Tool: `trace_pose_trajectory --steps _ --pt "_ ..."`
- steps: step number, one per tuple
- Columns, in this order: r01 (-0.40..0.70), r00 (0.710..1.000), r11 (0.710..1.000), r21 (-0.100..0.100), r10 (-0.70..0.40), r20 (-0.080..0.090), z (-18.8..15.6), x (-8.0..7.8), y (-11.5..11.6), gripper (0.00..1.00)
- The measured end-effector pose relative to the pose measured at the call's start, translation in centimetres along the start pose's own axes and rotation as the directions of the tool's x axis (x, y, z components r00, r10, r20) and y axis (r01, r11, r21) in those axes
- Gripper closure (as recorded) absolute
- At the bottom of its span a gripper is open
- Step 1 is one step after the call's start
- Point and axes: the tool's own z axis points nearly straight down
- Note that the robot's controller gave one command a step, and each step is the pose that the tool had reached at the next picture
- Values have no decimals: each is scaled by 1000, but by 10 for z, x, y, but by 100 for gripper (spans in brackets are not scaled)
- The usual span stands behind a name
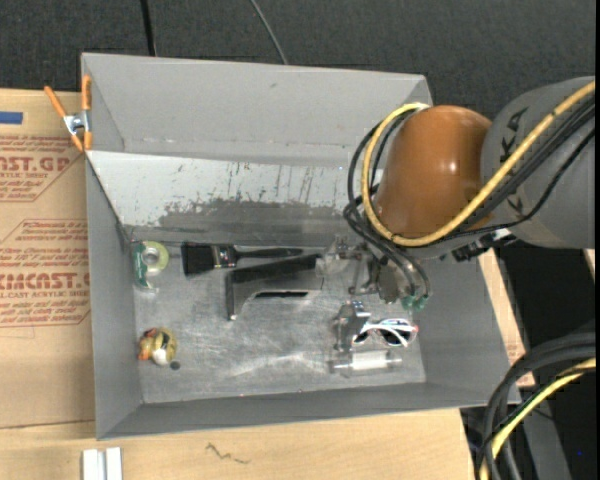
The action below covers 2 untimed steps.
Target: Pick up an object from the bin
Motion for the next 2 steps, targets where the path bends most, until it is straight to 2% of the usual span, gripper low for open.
trace_pose_trajectory --steps 1,2 --pt "-55 998 999 3 55 24 5 -10 24 0" --pt "31 1000 1000 -1 -31 5 44 8 51 0"
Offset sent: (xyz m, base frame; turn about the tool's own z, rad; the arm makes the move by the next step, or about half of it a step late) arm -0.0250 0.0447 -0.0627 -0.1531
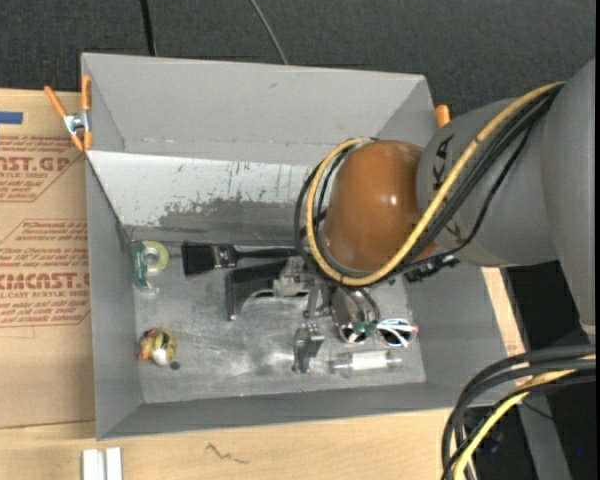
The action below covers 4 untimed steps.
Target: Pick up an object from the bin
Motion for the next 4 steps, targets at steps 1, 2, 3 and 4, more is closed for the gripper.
trace_pose_trajectory --steps 1,2,3,4 --pt "111 994 994 2 -111 -3 25 -25 -6 0" --pt "-98 995 995 -11 98 1 28 -51 -42 0" --pt "-88 996 996 -12 88 -6 29 -56 -70 0" --pt "30 1000 1000 3 -30 -6 -4 -63 -52 0"
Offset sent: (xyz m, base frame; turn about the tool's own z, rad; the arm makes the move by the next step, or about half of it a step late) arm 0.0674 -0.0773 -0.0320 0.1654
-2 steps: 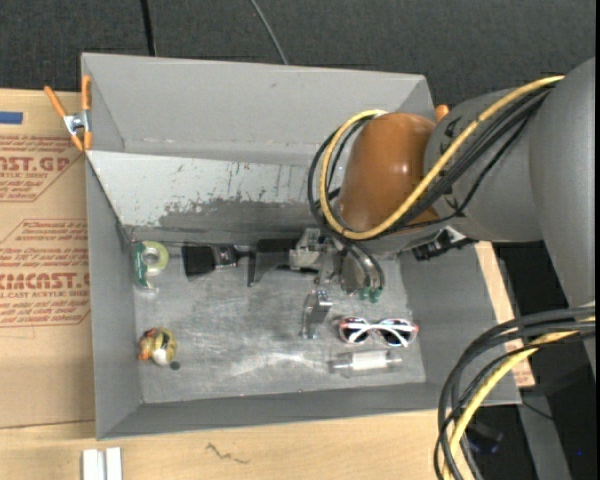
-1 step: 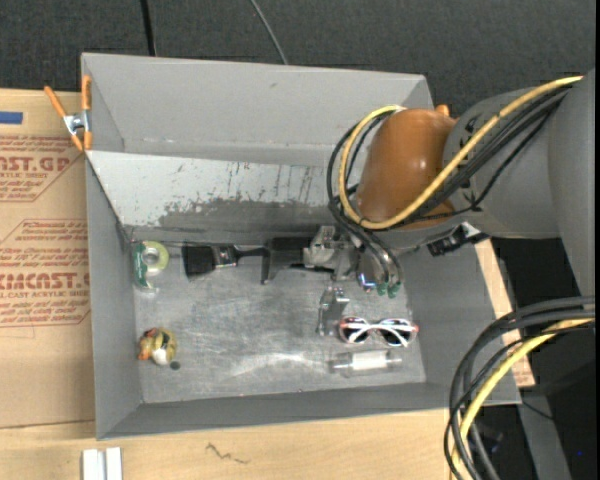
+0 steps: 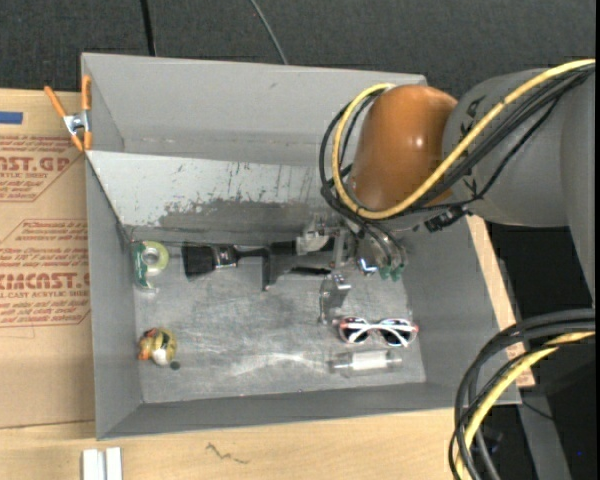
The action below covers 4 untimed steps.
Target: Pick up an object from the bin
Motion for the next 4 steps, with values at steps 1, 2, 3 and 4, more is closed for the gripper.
trace_pose_trajectory --steps 1,2,3,4 --pt "-8 1000 1000 0 8 27 -15 -7 9 0" --pt "-108 992 994 -14 108 66 41 -26 8 0" --pt "-103 994 995 0 103 22 57 -12 3 100" --pt "-103 994 995 0 103 22 57 -12 3 100"
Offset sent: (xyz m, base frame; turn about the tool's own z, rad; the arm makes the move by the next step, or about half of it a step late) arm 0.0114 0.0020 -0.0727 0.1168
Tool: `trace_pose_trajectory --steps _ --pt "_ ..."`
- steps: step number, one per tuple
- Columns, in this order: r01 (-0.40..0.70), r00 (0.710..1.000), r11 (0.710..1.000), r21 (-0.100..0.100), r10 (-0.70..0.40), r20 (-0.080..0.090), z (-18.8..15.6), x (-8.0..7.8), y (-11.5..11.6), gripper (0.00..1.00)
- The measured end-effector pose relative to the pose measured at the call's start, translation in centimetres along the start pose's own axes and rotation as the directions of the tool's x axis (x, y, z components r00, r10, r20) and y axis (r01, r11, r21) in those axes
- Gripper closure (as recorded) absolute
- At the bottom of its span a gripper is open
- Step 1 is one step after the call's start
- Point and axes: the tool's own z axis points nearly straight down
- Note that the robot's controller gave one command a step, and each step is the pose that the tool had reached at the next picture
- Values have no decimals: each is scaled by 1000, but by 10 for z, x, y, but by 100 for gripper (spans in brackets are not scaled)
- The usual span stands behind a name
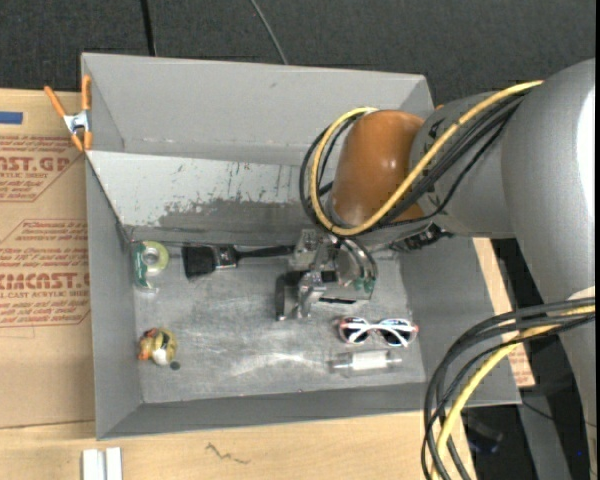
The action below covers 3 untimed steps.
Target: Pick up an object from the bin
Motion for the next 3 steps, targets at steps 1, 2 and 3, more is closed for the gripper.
trace_pose_trajectory --steps 1,2,3 --pt "-85 996 996 0 85 -17 -99 8 9 100" --pt "-85 996 996 0 85 -17 -99 8 9 100" --pt "-69 997 998 1 69 -23 -152 13 9 100"
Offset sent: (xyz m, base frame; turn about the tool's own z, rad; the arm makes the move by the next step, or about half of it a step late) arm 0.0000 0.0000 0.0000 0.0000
